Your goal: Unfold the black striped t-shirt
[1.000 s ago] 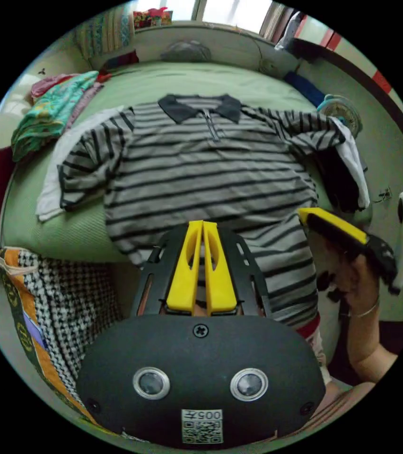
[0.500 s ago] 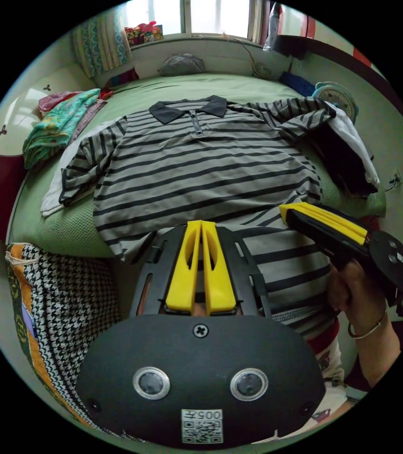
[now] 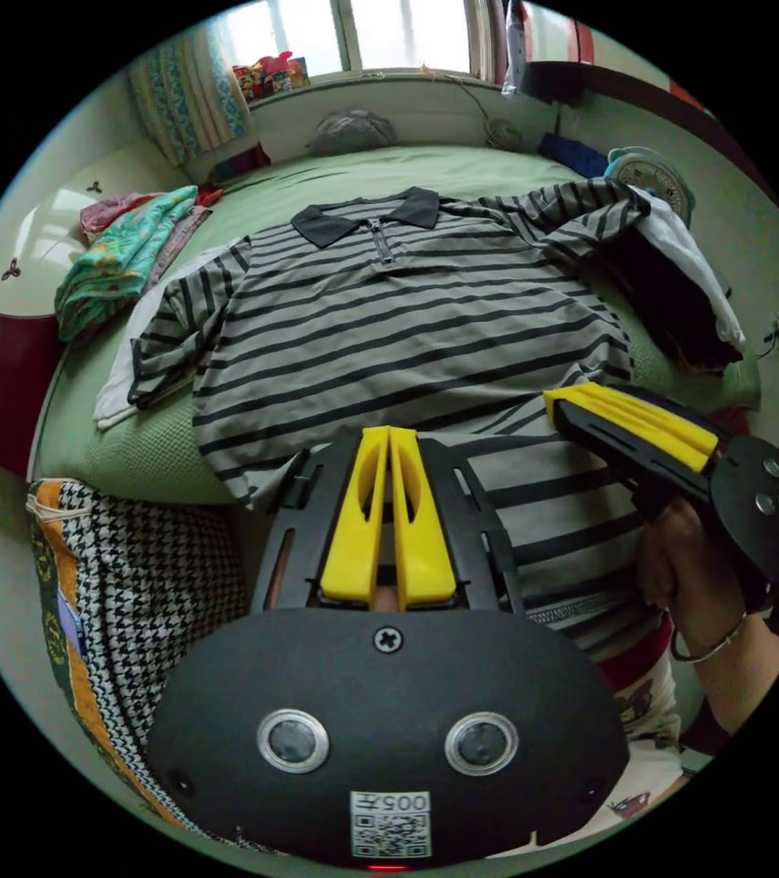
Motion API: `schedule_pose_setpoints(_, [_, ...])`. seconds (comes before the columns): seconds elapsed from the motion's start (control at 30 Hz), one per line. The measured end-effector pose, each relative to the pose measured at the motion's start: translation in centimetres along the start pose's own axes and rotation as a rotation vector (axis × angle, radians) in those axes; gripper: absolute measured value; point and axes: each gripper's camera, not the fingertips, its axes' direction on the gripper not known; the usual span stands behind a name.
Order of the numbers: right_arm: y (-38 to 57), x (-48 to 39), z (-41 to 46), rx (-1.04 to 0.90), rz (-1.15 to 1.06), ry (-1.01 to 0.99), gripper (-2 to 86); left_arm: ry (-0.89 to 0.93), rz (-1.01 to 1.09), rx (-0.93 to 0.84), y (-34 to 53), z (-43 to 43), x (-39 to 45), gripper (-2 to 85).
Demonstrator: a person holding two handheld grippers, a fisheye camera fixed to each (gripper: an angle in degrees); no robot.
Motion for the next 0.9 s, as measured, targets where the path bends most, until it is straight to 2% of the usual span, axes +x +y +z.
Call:
schedule_pose_setpoints(0.2, [0.1, 0.4, 0.5, 0.001, 0.009, -0.007, 4.0, 0.096, -0.032, -0.006, 0.7, 0.4, -0.5, -0.7])
schedule_pose_setpoints(0.9, [-0.2, 1.1, 2.0, -0.004, 0.019, -0.027, 4.0, 0.017, 0.001, -0.003, 2.7, 0.8, 2.2, -0.7])
